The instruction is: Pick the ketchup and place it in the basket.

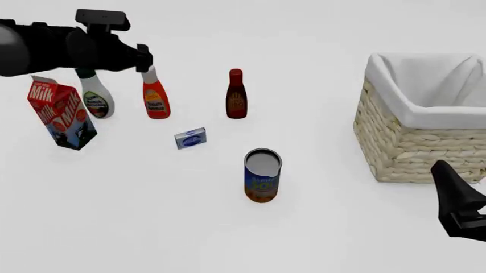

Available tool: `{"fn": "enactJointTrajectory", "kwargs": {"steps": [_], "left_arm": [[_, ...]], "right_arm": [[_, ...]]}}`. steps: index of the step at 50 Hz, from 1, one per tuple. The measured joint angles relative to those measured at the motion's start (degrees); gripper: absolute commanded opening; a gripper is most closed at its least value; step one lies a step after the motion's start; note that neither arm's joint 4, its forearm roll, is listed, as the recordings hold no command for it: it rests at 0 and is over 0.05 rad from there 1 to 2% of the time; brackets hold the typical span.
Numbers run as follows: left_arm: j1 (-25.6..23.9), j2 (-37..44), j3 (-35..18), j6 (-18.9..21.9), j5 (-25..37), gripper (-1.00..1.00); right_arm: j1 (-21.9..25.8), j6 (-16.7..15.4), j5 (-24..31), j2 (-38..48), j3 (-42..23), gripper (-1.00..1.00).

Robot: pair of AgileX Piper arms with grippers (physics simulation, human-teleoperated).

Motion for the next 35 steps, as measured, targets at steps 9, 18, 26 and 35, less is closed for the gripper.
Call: {"fn": "enactJointTrajectory", "kwargs": {"steps": [9, 18, 26, 35], "left_arm": [[0.34, 3.06, -2.09, 0.09, -0.3, 1.0], [0.58, 6.17, -3.94, 0.04, -0.76, 1.0], [0.73, 8.87, -5.73, 0.01, -1.01, 1.0], [0.73, 11.2, -7.39, -0.13, -1.2, 1.0]], "right_arm": [[0.1, 0.16, -0.47, 0.56, 0.0, 1.0], [0.22, 0.3, -1.18, 1.41, 0.0, 1.0], [0.29, 0.43, -1.72, 2.05, 0.0, 1.0], [0.37, 0.5, -2.17, 2.64, 0.01, 1.0]]}}
